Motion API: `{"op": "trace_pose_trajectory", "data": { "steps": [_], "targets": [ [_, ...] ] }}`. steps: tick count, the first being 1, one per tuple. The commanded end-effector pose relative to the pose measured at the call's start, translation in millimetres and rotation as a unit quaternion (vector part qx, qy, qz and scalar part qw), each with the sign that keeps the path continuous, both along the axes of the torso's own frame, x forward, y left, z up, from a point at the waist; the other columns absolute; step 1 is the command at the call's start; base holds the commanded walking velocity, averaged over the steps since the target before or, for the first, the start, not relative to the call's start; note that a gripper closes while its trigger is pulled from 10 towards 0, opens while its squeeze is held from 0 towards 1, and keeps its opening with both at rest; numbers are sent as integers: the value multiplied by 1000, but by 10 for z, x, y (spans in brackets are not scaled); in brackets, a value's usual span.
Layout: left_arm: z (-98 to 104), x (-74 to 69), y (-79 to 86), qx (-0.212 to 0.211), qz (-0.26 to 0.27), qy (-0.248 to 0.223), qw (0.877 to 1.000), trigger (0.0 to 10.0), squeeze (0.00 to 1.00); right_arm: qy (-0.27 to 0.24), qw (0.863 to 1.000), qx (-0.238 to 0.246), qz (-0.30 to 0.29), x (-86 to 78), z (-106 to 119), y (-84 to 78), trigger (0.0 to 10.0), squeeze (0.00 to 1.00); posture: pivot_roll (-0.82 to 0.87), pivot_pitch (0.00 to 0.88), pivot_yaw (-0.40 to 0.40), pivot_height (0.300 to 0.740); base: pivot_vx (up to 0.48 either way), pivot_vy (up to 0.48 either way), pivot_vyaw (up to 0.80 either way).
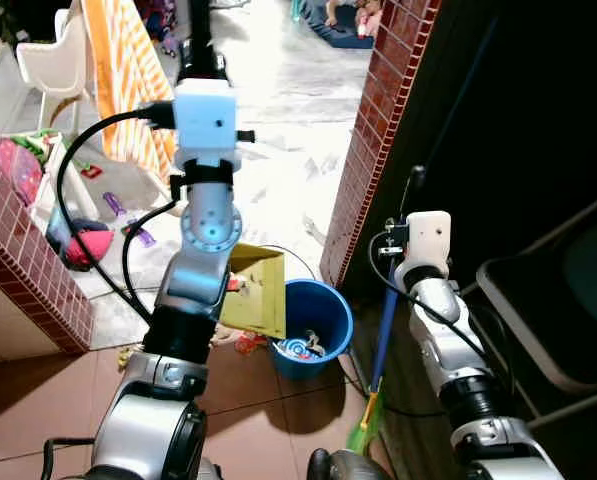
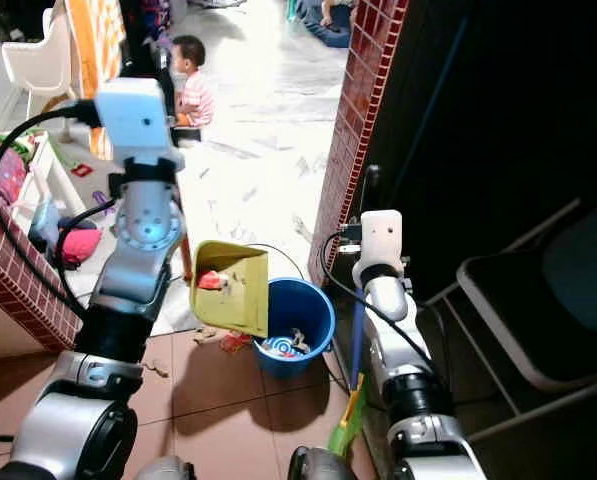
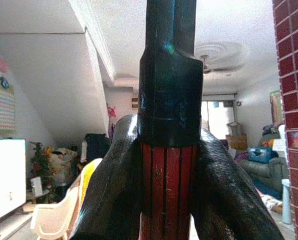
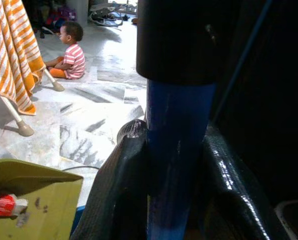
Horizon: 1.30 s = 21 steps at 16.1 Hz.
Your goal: Sweep floor
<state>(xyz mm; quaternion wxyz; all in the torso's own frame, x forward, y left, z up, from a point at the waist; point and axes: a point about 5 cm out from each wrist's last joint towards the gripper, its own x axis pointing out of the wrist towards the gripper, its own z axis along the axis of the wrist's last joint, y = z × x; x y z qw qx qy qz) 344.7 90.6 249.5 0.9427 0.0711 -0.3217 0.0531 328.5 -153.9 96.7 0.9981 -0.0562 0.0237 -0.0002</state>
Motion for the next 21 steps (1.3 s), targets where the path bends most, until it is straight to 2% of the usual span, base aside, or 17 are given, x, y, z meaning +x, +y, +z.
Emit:
{"op": "trace_pose_trajectory", "data": {
  "steps": [1,3,5,7,10,11,12,14,15,17,18,21],
  "targets": [
    [218,-46,-165,12,-25,-58,998,10000,0,-22,1000,-4,-1,11,108,-22,10000,0,-53,2,-46,740,0,0,0],
    [173,-51,-298,15,-50,-54,997,10000,0,-25,1000,-2,-1,-9,111,-29,10000,0,-66,9,-36,740,0,0,0],
    [82,-119,-530,36,-117,-56,991,10000,0,-29,1000,2,-2,-23,118,-31,10000,0,-73,13,-30,740,0,0,0],
    [-53,-222,-780,66,-208,-53,974,10000,0,-31,1000,3,0,-24,130,-34,10000,0,-75,15,-27,740,0,0,0],
    [-243,-369,-989,133,-288,-50,947,10000,0,-32,999,3,1,-14,144,-30,10000,0,-73,15,-25,740,0,0,0],
    [-315,-428,-1050,156,-321,-50,933,10000,0,-33,999,3,2,-17,147,-26,10000,0,-73,15,-25,740,0,0,0],
    [-413,-509,-1129,195,-366,-48,908,10000,0,-34,999,3,2,-13,154,-22,10000,0,-72,13,-27,740,0,0,0],
    [-441,-557,-1152,223,-389,-58,892,10000,0,-35,999,3,3,-9,159,-20,10000,0,-72,13,-27,740,0,0,0],
    [-502,-619,-1190,261,-426,-60,864,10000,0,-36,999,2,4,-6,161,-19,10000,0,-69,10,-29,740,0,0,0],
    [-644,-711,-1260,326,-475,-43,816,10000,0,-36,999,1,6,5,165,-19,10000,0,-66,5,-33,740,0,0,0],
    [-645,-712,-1253,312,-482,-34,818,10000,0,-37,999,0,7,9,167,-18,10000,0,-66,5,-33,740,0,0,0],
    [-713,-739,-1253,321,-493,-21,808,10000,0,-37,999,-2,10,19,171,-14,10000,0,-64,0,-38,740,0,0,0]
  ]
}}
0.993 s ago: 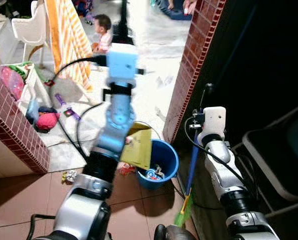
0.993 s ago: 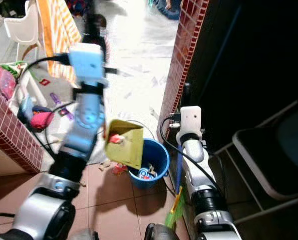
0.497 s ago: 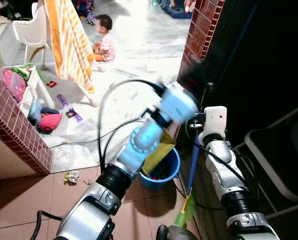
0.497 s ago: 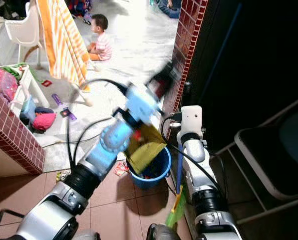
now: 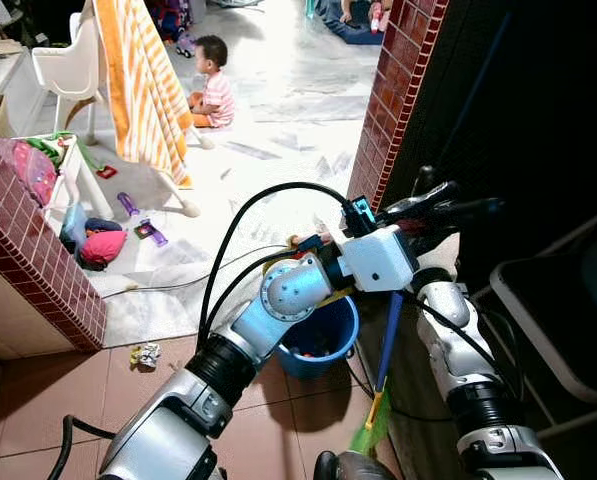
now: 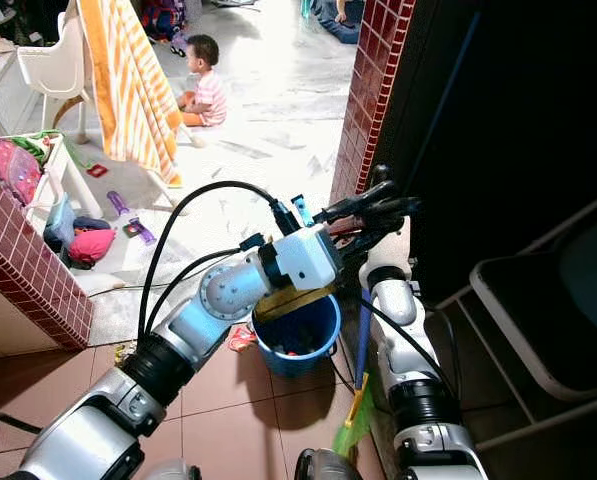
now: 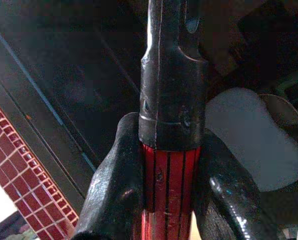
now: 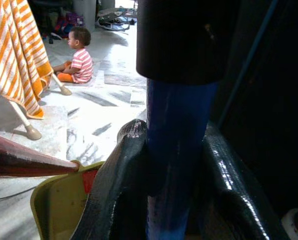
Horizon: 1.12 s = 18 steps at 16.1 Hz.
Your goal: Sweep floor
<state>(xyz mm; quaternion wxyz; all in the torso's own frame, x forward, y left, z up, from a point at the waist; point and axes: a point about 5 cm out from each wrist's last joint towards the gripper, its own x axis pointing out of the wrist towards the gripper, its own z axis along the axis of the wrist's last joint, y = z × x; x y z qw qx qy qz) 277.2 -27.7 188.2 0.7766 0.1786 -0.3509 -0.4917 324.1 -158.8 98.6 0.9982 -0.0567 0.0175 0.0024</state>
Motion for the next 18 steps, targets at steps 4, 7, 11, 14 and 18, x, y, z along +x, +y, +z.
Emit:
{"op": "trace_pose_trajectory", "data": {
  "steps": [4,7,11,14,18],
  "targets": [
    [-192,33,-33,49,-3,68,997,10000,0,-30,999,-4,12,95,158,48,10000,0,-61,0,-46,740,0,0,0],
    [-118,239,87,-33,69,148,986,10000,0,-30,999,-4,15,99,157,58,10000,0,-59,0,-47,740,0,0,0],
    [-261,345,181,-35,127,202,971,10000,0,-31,999,-3,15,108,158,60,10000,0,-59,0,-47,740,0,0,0],
    [-88,191,130,6,87,56,995,10000,0,-30,999,-4,14,106,154,50,10000,0,-60,0,-50,740,0,0,0],
    [-118,117,110,62,75,-6,995,10000,0,-31,999,-10,13,112,154,51,10000,0,-57,0,-52,740,0,0,0]
  ]
}}
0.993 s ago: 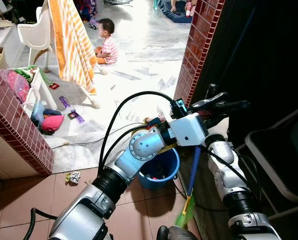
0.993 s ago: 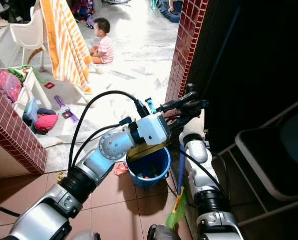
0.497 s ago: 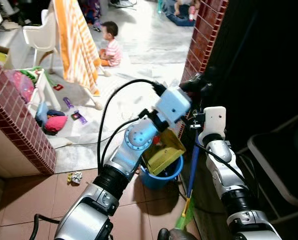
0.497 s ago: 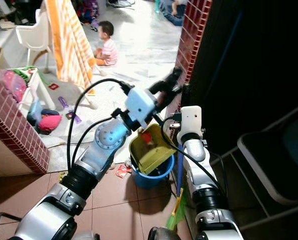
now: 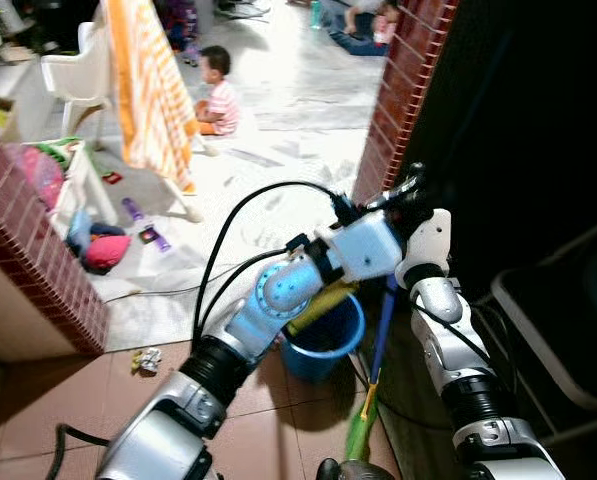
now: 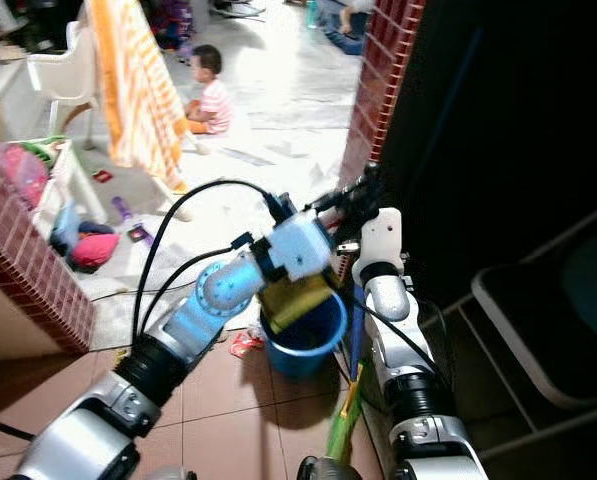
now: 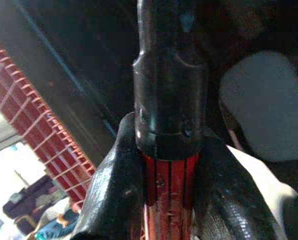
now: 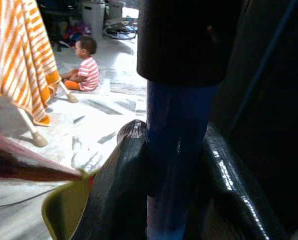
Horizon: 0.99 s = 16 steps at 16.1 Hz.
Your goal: Sweep floor
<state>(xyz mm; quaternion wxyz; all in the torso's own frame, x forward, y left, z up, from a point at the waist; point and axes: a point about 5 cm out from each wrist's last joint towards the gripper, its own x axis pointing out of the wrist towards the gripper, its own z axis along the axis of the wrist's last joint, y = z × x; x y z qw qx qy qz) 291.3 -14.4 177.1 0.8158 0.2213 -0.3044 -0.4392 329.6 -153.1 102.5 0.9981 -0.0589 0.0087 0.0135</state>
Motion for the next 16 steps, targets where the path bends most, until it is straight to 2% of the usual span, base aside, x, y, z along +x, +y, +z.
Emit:
{"op": "trace_pose_trajectory", "data": {
  "steps": [1,2,3,4,5,6,7,8,10,11,12,13,14,15,16],
  "targets": [
    [-25,-75,-37,27,-28,-17,999,10000,0,-23,1000,-7,2,56,114,-5,10000,0,-57,0,-52,740,0,0,0],
    [-91,-100,-63,13,-49,45,998,10000,0,-23,1000,-7,2,60,116,-8,10000,0,-59,0,-52,740,0,0,0],
    [-88,-108,-45,9,-35,28,999,10000,0,-22,1000,-6,1,61,115,-11,10000,0,-59,0,-52,740,0,0,0],
    [-115,-124,-46,32,-36,12,999,10000,0,-23,1000,-8,-1,60,115,-13,10000,0,-59,0,-52,740,0,0,0],
    [-109,-108,-43,15,-33,38,999,10000,0,-22,1000,-8,-1,62,115,-16,10000,0,-58,0,-54,740,0,0,0],
    [-97,-108,-40,20,-34,27,999,10000,0,-22,1000,-7,0,63,113,-16,10000,0,-58,0,-54,740,0,0,0],
    [-73,-89,-45,-16,-36,73,997,10000,0,-22,1000,-8,0,66,114,-18,10000,0,-59,0,-55,740,0,0,0],
    [-37,-100,-40,7,-37,35,999,10000,0,-21,1000,-7,0,67,113,-18,10000,0,-59,0,-55,740,0,0,0],
    [32,-60,-21,-37,-35,87,995,10000,0,-21,1000,-8,0,69,112,-21,10000,0,-59,0,-56,740,0,0,0],
    [59,-65,-25,-41,-32,93,994,10000,0,-20,1000,-9,0,70,108,-21,10000,0,-59,0,-57,740,0,0,0],
    [74,-82,-30,-19,-28,66,997,10000,0,-19,1000,-9,0,72,104,-21,10000,0,-58,0,-59,740,0,0,0],
    [74,-99,-49,-32,-41,101,994,10000,0,-18,1000,-9,0,74,103,-23,10000,0,-58,0,-59,740,0,0,0],
    [-52,-178,-105,23,-76,125,989,10000,0,-18,1000,-9,0,77,101,-24,10000,0,-55,0,-61,740,0,0,0],
    [-235,-233,-115,61,-100,201,973,10000,0,-17,1000,-10,1,78,99,-23,10000,0,-55,0,-61,740,0,0,0],
    [-242,-178,-72,66,-71,168,981,10000,0,-17,1000,-9,1,81,98,-18,10000,0,-54,0,-62,740,0,0,0]
  ]
}}
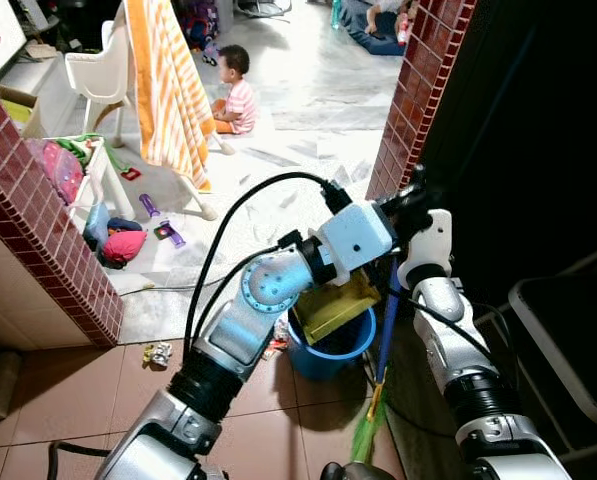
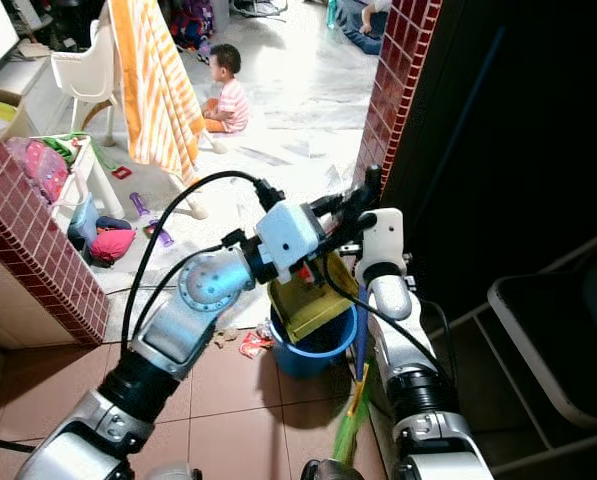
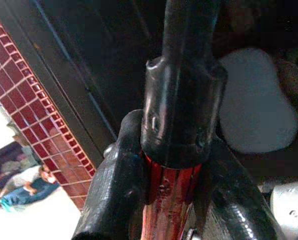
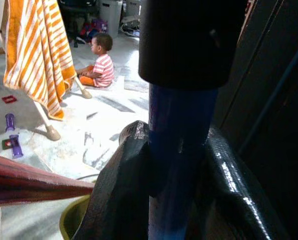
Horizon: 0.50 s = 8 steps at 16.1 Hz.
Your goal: Sweep floor
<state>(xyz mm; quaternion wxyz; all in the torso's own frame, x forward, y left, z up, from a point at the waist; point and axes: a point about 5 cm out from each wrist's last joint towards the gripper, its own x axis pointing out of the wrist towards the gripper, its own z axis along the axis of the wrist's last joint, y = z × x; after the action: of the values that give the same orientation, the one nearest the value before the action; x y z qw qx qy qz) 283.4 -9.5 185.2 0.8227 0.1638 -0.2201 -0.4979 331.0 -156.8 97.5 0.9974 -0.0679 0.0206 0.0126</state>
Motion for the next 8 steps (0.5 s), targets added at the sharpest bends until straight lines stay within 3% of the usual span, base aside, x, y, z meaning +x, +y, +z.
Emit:
{"op": "trace_pose_trajectory", "data": {
  "steps": [1,3,5,6,7,8],
  "targets": [
    [-338,-79,-91,76,-32,36,996,10000,0,-28,1000,0,3,70,149,20,10000,0,-59,0,-62,740,0,0,0],
    [-238,6,-39,34,3,53,998,10000,0,-29,1000,1,2,73,151,12,10000,0,-59,0,-62,740,0,0,0],
    [-153,53,6,29,20,59,998,10000,0,-29,1000,-1,2,80,153,15,10000,0,-58,0,-62,740,0,0,0],
    [-55,120,48,2,44,71,997,10000,0,-30,1000,-1,3,82,155,16,10000,0,-58,0,-62,740,0,0,0],
    [93,182,94,-8,59,45,997,10000,0,-30,1000,-1,2,85,156,12,10000,0,-59,0,-66,740,0,0,0],
    [144,153,73,21,42,17,999,10000,0,-30,1000,-1,2,89,157,8,10000,0,-57,0,-68,740,0,0,0]
  ]
}}
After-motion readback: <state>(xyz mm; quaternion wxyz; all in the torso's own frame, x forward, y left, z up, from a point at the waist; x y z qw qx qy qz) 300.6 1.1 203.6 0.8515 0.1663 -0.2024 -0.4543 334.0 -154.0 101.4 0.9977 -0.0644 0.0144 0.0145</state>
